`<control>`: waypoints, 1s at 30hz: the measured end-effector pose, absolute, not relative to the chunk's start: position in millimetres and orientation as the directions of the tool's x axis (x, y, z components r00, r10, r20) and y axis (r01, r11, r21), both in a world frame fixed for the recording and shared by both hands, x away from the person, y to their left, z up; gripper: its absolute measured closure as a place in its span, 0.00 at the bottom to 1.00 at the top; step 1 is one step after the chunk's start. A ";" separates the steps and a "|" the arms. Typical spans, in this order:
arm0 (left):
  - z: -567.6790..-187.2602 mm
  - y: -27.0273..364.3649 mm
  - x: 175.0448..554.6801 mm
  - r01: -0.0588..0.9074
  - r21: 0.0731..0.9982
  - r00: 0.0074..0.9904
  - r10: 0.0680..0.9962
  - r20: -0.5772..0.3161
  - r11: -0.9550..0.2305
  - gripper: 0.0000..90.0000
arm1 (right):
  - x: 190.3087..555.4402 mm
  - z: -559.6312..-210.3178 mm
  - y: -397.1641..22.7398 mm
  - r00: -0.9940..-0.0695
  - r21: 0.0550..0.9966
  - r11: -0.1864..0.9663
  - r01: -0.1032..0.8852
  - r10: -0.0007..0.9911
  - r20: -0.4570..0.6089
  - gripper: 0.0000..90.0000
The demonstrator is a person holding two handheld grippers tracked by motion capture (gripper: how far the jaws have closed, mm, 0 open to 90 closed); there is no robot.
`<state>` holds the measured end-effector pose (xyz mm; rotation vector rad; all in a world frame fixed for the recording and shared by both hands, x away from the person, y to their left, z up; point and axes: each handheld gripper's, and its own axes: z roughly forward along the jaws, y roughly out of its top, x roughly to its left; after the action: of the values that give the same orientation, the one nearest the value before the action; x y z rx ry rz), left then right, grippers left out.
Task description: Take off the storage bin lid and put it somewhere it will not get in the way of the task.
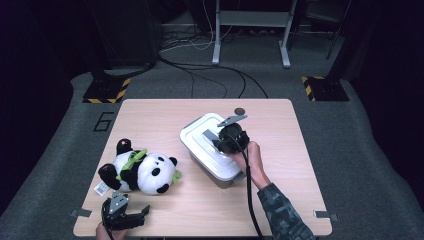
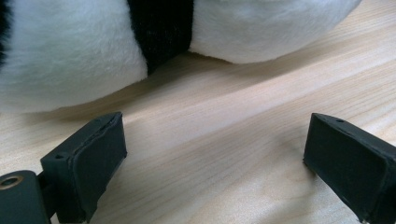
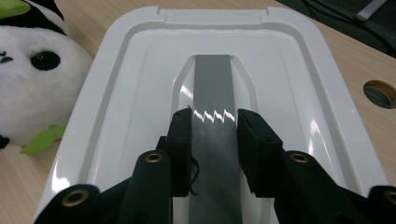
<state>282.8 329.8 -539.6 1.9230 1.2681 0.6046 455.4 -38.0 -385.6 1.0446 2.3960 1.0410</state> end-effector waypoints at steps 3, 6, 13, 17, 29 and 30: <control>-539.6 329.7 282.9 0.567 0.790 0.399 0.917 -0.013 -0.235 0.06 | 454.5 -382.3 -40.1 -0.679 0.742 0.458 0.490 0.734 -0.004 0.74; -539.6 329.8 282.9 0.566 0.790 0.400 0.916 -0.013 -0.236 0.06 | 452.7 -377.2 -41.7 -0.679 0.750 0.454 0.480 0.734 -0.011 0.74; -539.5 329.9 282.9 0.567 0.789 0.400 0.916 -0.013 -0.236 0.06 | 447.7 -364.5 -46.2 -0.682 0.767 0.451 0.457 0.731 -0.023 0.74; -539.5 329.8 282.9 0.567 0.789 0.399 0.917 -0.013 -0.236 0.06 | 445.1 -358.2 -50.4 -0.687 0.776 0.454 0.439 0.726 -0.036 0.74; -539.6 329.4 283.0 0.568 0.790 0.398 0.917 -0.017 -0.232 0.06 | 436.9 -341.1 -66.2 -0.671 0.794 0.437 0.424 0.740 -0.049 0.74; -539.6 329.4 283.0 0.568 0.790 0.398 0.917 -0.017 -0.232 0.06 | 436.9 -341.1 -66.2 -0.671 0.794 0.437 0.424 0.740 -0.049 0.74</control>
<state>283.0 329.4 -539.6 1.9190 1.2712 0.6028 436.9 -66.2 -341.1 0.9870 2.3036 1.1080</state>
